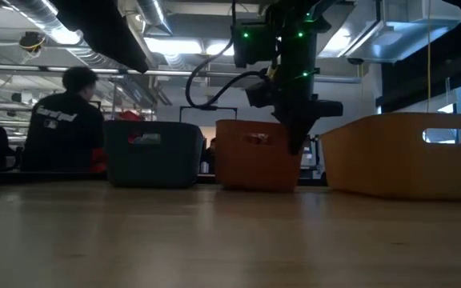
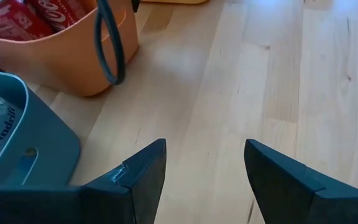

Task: Sort soda cans
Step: Move the orange bin to the right of the blue bin, then put the bottom right green soda can into the yellow bin

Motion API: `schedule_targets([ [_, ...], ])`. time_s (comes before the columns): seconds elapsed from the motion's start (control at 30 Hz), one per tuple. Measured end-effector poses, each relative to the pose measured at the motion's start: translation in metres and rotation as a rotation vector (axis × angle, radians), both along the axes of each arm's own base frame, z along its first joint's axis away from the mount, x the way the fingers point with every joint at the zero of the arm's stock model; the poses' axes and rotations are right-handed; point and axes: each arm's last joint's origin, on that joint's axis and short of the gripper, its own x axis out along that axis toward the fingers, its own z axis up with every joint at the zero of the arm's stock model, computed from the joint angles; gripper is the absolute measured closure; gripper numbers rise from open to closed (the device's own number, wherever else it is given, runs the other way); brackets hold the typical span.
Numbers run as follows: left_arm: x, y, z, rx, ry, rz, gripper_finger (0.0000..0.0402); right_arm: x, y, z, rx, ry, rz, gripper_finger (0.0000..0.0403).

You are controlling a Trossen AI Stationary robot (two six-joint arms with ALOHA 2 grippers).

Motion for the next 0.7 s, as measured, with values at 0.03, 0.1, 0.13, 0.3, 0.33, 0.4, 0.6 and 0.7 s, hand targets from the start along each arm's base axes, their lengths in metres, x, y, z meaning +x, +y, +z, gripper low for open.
schedule_targets([
  [0.03, 0.0, 0.0, 0.0, -0.002, -0.001, 0.001, 0.0194, 0.0, 0.0, 0.0, 0.009, -0.008, -0.012, 0.0382],
  [0.1, 0.0, 0.0, 0.0, -0.002, -0.001, 0.002, 0.0194, 0.001, -0.002, 0.0, 0.011, -0.028, -0.034, 0.036],
  [0.13, 0.0, 0.0, 0.0, -0.002, -0.001, 0.002, 0.0194, 0.003, -0.002, -0.001, 0.01, -0.041, -0.041, 0.0347],
  [0.3, 0.0, 0.0, 0.0, -0.003, -0.001, 0.002, 0.0194, 0.004, -0.002, -0.002, 0.007, -0.045, -0.056, 0.0269],
  [0.33, 0.0, 0.0, 0.0, -0.002, -0.001, 0.002, 0.0194, 0.004, 0.001, 0.0, 0.006, -0.039, -0.055, 0.0255],
  [0.4, 0.0, 0.0, 0.0, -0.002, -0.001, 0.002, 0.0194, 0.002, 0.005, 0.007, 0.002, -0.008, -0.06, 0.0234],
  [0.6, 0.0, 0.0, 0.0, 0.001, 0.001, -0.001, 0.0194, 0.003, 0.027, 0.052, 0.018, 0.001, -0.146, 0.0204],
  [0.7, 0.0, 0.0, 0.0, 0.001, 0.001, -0.001, 0.0194, -0.001, 0.043, 0.074, 0.085, -0.001, -0.209, 0.0201],
])
